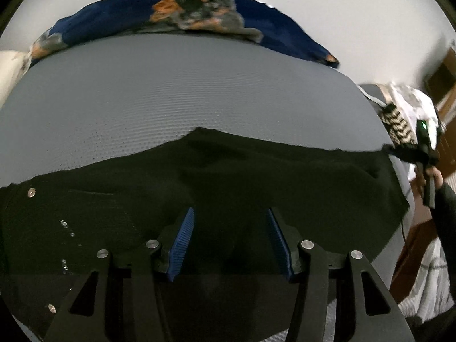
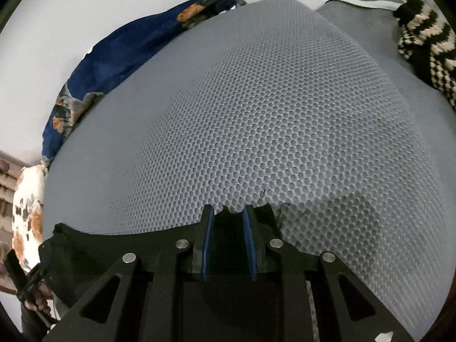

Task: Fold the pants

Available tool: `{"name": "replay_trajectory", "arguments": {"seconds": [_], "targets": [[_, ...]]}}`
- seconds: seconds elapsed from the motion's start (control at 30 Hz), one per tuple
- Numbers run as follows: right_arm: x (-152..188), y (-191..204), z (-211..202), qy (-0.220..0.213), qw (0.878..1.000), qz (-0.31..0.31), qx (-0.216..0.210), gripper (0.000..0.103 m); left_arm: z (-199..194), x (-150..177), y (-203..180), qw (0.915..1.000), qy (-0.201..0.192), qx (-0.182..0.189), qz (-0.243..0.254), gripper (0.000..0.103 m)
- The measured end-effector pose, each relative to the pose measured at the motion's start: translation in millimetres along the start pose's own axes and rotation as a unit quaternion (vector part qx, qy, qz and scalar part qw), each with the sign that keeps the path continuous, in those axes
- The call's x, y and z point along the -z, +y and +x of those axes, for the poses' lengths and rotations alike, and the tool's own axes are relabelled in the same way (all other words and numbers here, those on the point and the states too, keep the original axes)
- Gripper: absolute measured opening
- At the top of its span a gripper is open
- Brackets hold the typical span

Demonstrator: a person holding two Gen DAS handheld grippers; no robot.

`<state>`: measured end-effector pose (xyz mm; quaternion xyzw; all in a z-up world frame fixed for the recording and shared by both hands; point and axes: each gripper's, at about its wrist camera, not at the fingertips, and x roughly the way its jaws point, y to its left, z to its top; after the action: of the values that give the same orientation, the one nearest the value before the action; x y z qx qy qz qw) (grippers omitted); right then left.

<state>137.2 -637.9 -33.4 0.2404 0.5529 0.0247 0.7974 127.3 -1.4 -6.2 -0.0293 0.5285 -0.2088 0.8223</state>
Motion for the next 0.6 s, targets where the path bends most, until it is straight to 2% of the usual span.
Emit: {"name": "replay_trajectory", "arguments": {"seconds": [0.27,0.33,0.4,0.47,0.6], "targets": [[5.1,1.9,4.3,-0.002,0.999,-0.028,-0.024,0.018,5.2,-5.8,5.7,0.9996,0.0,-0.019,-0.021,0.054],[9.8,3.7,1.4,-0.009,0.999,-0.04,-0.012,0.008,7.0,-6.9,5.0,0.9995,0.001,-0.023,-0.021,0.054],[14.5,8.3,-4.8,-0.032,0.998,-0.051,0.006,0.005,8.5,-8.9,5.4,0.9994,0.001,-0.026,-0.022,0.054],[23.3,17.9,-20.6,-0.078,0.994,-0.068,0.022,0.003,9.4,-9.1,6.5,0.9991,-0.001,-0.035,-0.022,0.054],[35.8,25.7,-49.3,-0.142,0.987,-0.057,0.056,0.002,7.8,-9.2,9.7,0.9987,-0.008,-0.043,-0.027,0.054]]}}
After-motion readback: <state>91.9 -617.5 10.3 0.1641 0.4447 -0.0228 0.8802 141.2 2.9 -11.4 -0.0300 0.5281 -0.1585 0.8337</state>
